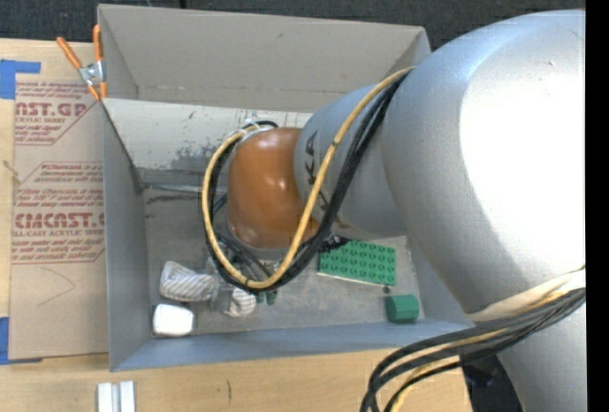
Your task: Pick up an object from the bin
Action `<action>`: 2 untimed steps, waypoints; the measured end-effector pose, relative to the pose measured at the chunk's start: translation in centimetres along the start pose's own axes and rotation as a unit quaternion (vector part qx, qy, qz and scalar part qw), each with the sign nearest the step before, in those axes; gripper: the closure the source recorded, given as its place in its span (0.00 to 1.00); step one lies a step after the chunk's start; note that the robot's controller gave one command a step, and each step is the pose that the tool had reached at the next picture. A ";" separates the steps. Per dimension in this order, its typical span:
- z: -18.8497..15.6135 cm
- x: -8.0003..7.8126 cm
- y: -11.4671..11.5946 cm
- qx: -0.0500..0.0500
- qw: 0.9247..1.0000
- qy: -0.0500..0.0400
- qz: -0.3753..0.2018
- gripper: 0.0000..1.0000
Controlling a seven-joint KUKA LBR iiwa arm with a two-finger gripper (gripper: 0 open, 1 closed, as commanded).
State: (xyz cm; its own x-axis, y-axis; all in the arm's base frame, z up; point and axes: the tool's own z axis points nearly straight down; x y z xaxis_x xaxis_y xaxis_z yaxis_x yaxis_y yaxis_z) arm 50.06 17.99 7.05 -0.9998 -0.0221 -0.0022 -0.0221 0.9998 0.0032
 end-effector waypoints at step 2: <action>-3.5 0.5 0.0 0.002 1.000 0.006 -0.002 1.00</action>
Offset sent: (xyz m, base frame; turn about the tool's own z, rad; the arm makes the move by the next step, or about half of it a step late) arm -0.0049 0.0019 0.1083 -0.0098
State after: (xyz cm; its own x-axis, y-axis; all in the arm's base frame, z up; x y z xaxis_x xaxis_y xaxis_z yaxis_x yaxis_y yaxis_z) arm 49.55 17.96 10.54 -0.9996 -0.0257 0.0094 -0.0257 0.9997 -0.0001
